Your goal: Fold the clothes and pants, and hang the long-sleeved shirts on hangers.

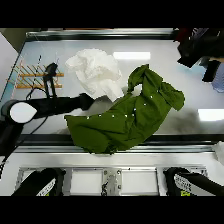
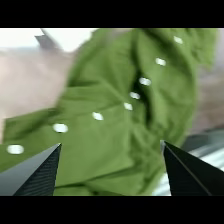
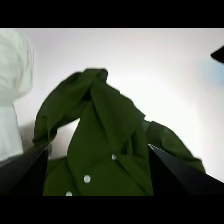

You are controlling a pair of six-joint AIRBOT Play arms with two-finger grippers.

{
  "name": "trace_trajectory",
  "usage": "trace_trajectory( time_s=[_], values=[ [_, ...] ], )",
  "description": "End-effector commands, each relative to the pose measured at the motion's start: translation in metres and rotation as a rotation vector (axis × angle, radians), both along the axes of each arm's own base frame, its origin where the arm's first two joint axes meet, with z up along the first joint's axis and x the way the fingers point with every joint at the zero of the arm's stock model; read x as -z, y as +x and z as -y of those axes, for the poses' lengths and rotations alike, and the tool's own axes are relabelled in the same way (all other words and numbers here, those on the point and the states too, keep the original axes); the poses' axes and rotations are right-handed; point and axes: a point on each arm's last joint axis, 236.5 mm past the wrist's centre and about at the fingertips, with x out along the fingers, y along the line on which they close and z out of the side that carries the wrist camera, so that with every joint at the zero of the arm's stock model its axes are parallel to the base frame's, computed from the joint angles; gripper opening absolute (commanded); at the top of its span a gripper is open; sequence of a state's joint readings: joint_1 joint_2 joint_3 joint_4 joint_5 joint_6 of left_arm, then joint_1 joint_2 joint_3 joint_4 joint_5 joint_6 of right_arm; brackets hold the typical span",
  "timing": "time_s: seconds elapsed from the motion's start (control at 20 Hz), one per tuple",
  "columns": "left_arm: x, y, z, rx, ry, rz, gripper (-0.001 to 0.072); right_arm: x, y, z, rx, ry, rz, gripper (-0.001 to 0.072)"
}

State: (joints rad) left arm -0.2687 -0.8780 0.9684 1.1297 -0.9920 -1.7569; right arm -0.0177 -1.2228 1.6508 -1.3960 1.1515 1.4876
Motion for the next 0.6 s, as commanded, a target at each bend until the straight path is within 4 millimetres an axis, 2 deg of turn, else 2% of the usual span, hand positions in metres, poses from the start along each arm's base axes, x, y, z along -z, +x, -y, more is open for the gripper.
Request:
trace_trajectory(
  time_s=[0.0,0.05,0.15,0.25,0.3,0.4,0.55],
  values=[
    [0.048,0.005,-0.075,-0.112,0.133,-0.128,0.0672,0.073,-0.052,0.001,-0.011,-0.003,-0.220,0.0656],
    [0.070,-0.004,-0.094,-0.148,0.142,-0.194,0.0671,0.102,-0.071,0.000,-0.011,-0.002,-0.293,0.0656],
    [0.110,-0.029,-0.120,-0.209,0.143,-0.329,0.0671,0.159,-0.108,-0.001,0.002,0.018,-0.435,0.0656],
    [0.143,-0.058,-0.125,-0.208,0.141,-0.440,0.0671,0.214,-0.148,-0.003,0.072,0.067,-0.594,0.0657],
    [0.153,-0.069,-0.119,-0.186,0.126,-0.472,0.0671,0.240,-0.167,-0.006,0.113,0.102,-0.677,0.0657],
    [0.171,-0.088,-0.097,-0.130,0.068,-0.519,0.0671,0.280,-0.198,-0.021,0.137,0.179,-0.791,0.0657],
    [0.189,-0.104,-0.074,-0.106,0.025,-0.551,0.0671,0.316,-0.221,-0.053,0.174,0.354,-0.854,0.0657]
  ],
)
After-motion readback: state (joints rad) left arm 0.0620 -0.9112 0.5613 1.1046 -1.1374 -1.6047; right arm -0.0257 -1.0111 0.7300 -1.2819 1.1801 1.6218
